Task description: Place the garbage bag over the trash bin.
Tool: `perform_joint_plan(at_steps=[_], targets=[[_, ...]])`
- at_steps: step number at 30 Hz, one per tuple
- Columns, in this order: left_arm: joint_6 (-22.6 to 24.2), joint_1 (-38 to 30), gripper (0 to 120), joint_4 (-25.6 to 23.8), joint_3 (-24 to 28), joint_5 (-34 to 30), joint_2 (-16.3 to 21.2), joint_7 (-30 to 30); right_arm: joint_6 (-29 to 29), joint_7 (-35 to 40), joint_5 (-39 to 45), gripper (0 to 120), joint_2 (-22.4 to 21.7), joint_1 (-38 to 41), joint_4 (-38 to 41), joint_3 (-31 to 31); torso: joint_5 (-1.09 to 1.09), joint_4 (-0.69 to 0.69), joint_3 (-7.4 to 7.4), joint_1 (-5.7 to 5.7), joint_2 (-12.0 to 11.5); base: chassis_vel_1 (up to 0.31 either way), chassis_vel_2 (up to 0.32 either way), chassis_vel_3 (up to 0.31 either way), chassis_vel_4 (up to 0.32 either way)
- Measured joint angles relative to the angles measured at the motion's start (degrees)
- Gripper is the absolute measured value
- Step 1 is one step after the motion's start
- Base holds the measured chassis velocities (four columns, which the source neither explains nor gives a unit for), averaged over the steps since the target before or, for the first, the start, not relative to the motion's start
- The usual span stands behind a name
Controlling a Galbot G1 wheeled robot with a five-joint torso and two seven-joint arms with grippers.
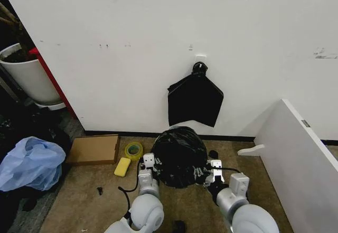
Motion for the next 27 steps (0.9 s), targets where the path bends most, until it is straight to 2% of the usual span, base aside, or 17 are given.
perform_joint_plan(at_steps=[7, 18, 27], targets=[[1.2, -2.6, 0, 0.0, 3.6, -0.2, 0.4, 0.2, -3.3, 0.7, -6.6, 0, 0.2, 7.4, -5.2, -6.7, -0.01, 0.01, 0.0, 0.0, 0.0, 0.0, 0.0, 0.0, 0.0], [1.3, -2.9, 0, 0.1, 6.3, 6.1, 1.6, 3.8, -3.2, -0.7, -16.4, 0, 1.7, 11.5, -11.4, -9.2, -0.01, 0.0, 0.0, 0.0, 0.0, 0.0, 0.0, 0.0, 0.0], [0.9, -2.0, 0, -1.4, 6.4, 7.3, 2.3, 5.1, -3.0, -2.3, -23.1, 0, 2.8, 13.8, -16.7, -11.6, -0.01, 0.0, 0.0, 0.0, 0.0, 0.0, 0.0, 0.0, 0.0]])
